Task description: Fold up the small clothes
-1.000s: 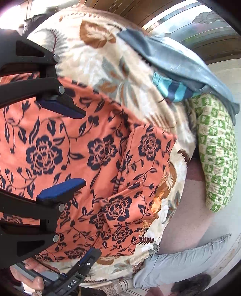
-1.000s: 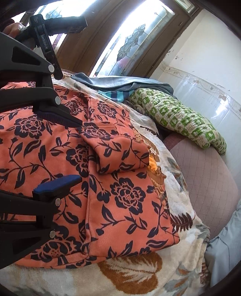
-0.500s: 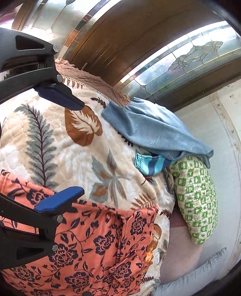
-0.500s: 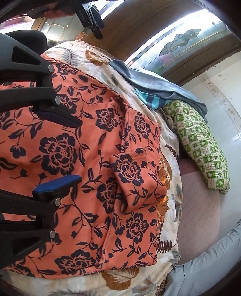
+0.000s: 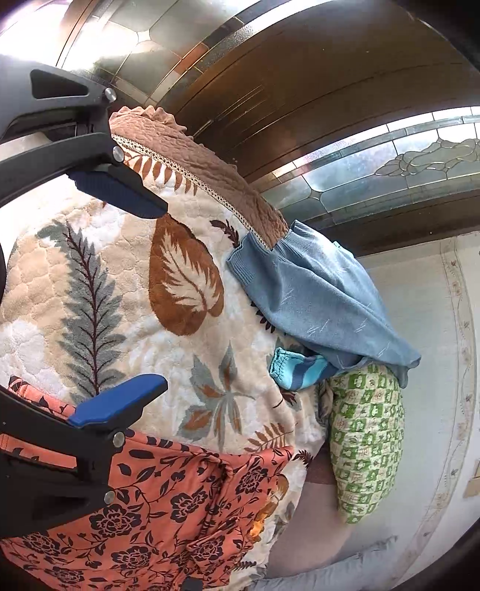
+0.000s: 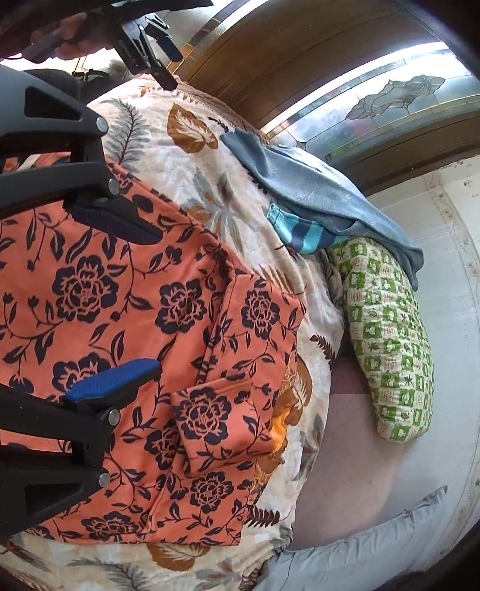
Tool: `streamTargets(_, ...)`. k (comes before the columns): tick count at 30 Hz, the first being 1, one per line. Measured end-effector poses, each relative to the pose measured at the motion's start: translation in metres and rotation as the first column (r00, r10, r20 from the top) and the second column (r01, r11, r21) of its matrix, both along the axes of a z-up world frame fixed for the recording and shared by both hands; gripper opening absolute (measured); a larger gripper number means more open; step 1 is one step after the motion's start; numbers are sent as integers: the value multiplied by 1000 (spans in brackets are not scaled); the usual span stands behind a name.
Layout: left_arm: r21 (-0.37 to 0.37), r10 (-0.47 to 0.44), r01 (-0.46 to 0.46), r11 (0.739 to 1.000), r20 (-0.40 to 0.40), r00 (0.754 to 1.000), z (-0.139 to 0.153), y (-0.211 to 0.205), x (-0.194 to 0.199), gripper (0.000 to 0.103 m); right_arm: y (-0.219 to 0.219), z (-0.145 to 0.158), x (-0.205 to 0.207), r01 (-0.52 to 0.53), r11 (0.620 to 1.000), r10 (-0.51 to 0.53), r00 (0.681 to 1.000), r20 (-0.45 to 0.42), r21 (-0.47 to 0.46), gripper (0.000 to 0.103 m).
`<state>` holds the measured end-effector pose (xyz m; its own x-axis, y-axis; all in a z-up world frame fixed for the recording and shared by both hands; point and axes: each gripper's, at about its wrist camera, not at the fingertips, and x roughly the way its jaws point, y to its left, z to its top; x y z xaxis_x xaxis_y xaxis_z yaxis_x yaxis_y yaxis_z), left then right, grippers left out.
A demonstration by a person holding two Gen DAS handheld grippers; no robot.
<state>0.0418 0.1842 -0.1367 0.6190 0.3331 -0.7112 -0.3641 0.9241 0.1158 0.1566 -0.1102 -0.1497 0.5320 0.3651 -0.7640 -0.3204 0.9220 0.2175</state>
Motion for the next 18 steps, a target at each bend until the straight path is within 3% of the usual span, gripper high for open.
streamTargets(4, -14, -27, 27, 1000, -13, 1000, -6, -5, 0, 88, 6, -8, -12, -26, 1000, 26, 1000, -12, 17, 68)
streamTargets(7, 11, -51, 52, 999, -36, 998, -7, -16, 3, 88, 1, -24, -14, -23, 1000, 23, 999, -41, -18, 68)
streamTargets(10, 12, -53, 53, 999, -7, 999, 4, -21, 0, 88, -9, -32, -11, -9, 999, 6, 998, -59, -50, 68)
streamTargets(18, 58, -77, 74, 996, 44, 996, 40, -31, -18, 88, -25, 0, -20, 12, 1000, -12, 1000, 1, -27, 68)
